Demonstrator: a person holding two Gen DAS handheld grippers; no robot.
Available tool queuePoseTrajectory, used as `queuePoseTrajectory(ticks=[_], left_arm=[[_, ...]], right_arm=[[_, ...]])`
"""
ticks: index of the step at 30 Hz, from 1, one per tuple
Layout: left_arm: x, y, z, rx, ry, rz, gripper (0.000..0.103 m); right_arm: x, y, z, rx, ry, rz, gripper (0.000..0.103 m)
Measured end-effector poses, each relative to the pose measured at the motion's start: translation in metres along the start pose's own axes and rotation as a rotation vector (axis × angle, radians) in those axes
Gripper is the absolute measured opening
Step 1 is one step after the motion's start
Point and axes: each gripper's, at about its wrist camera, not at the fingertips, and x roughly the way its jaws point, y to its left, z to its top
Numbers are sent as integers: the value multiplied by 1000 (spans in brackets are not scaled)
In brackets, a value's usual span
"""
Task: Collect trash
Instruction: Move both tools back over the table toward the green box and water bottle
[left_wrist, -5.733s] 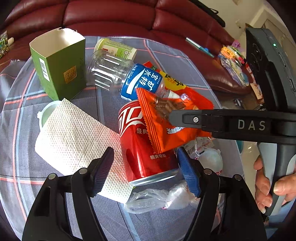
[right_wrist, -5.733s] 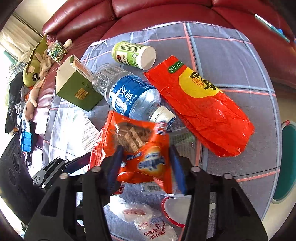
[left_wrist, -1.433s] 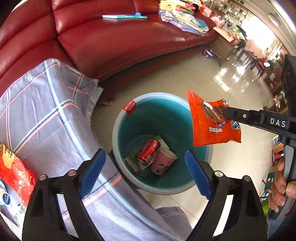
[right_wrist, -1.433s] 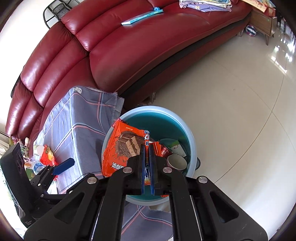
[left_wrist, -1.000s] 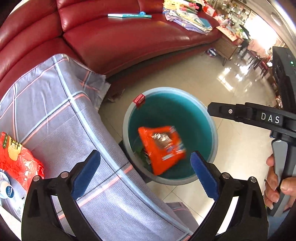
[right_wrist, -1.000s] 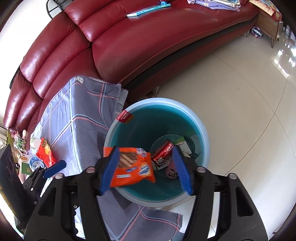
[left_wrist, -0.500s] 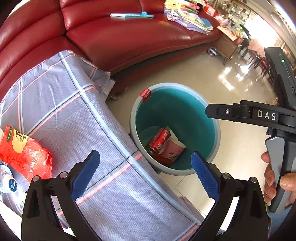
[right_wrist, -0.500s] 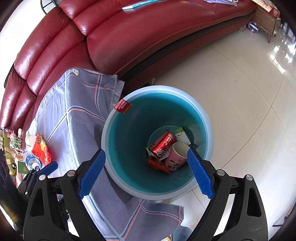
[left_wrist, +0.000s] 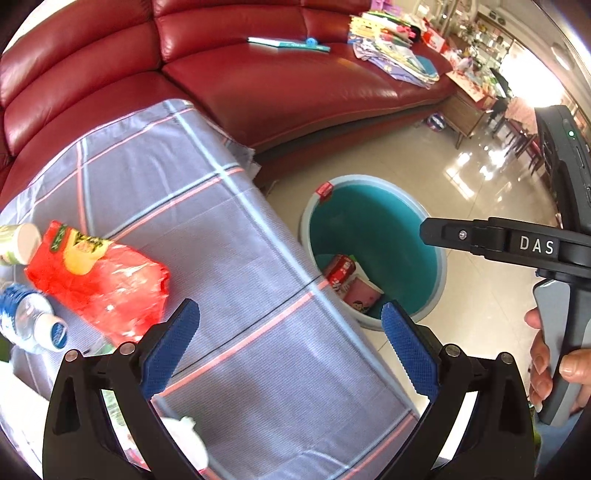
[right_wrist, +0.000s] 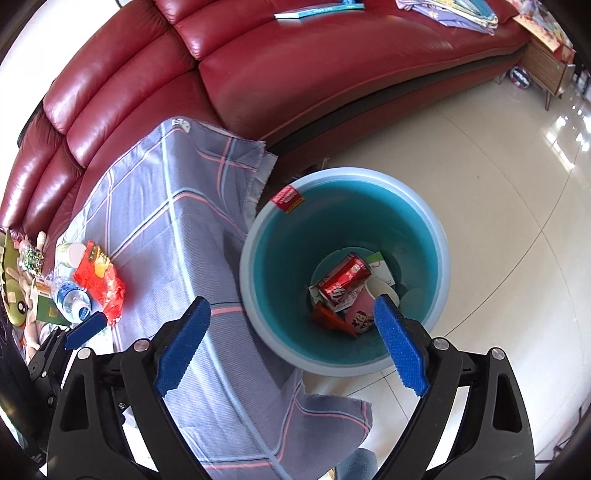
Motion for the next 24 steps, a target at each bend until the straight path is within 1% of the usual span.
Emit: queuePoseTrajectory(ticks=[8,12,19,24], left_arm=[[-34,41,-24,-58,-37,26,99],[-49,69,-41,-99,-51,45,99],[-77,134,-74,-207,-67,101,99],[-103,191,-94,-284,-84,166,99]], right_arm=[[-10,49,-15,-73,-7,4,86],[-9,82,-23,-128,0,7,86],[5,157,-36,-250,39,22,86],[18,214,-41,-344,62,31,86]])
